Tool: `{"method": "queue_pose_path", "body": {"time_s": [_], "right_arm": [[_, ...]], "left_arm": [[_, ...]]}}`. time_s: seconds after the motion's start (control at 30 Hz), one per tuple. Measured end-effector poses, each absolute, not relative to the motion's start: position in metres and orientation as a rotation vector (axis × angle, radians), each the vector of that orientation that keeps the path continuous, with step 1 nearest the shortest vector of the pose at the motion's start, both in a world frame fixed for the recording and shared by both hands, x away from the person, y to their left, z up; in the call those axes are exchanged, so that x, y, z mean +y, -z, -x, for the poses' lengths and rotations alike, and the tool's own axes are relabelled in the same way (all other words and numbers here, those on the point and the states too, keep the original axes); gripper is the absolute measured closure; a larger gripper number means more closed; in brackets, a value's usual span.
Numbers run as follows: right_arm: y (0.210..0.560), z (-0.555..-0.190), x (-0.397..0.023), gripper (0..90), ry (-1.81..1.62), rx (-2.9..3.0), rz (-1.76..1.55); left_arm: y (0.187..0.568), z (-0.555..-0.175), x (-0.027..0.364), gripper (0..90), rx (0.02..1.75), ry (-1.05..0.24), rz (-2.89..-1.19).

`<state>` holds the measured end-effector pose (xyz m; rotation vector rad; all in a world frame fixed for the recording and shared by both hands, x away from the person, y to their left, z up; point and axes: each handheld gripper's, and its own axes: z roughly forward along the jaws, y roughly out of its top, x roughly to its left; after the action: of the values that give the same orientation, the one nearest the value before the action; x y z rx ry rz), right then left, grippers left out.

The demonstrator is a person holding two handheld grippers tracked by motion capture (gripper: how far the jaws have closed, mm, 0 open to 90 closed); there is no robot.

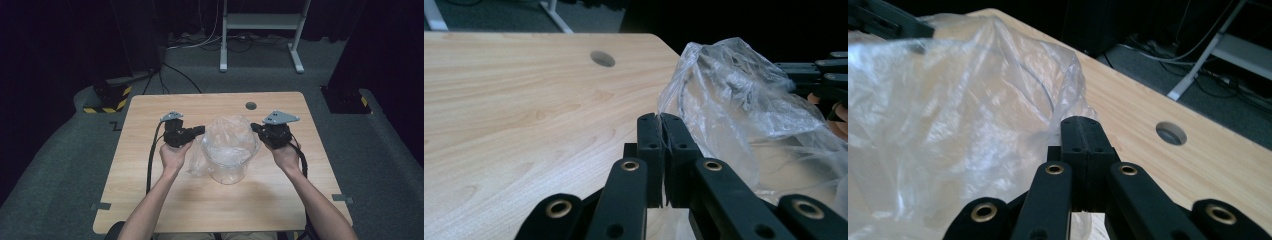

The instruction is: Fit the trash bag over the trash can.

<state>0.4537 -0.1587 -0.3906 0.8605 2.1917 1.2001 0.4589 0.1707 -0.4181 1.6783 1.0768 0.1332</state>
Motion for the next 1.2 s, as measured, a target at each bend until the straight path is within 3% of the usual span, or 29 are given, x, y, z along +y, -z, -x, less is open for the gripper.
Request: {"method": "queue_pose_path", "body": {"time_s": [0.7, 0.8, 1.0, 1.2], "right_arm": [[0.422, -0.44, -0.173, 90.0, -1.051, 2.305, -0.956], [0.423, -0.439, -0.176, 89.4, -1.051, 2.313, -0.965], [0.406, -0.441, -0.193, 72.5, -1.153, 2.194, -1.027], [0.387, -0.438, -0.189, 67.2, -1.264, 2.13, -0.963]], "left_arm": [[0.445, -0.48, 0.159, 85.0, 1.161, 0.0, -1.743], [0.445, -0.48, 0.16, 78.5, 1.18, -0.02, -1.742], [0.441, -0.471, 0.169, 55.5, 1.234, -0.106, -1.704], [0.435, -0.457, 0.184, 47.9, 1.258, -0.163, -1.653]]}}
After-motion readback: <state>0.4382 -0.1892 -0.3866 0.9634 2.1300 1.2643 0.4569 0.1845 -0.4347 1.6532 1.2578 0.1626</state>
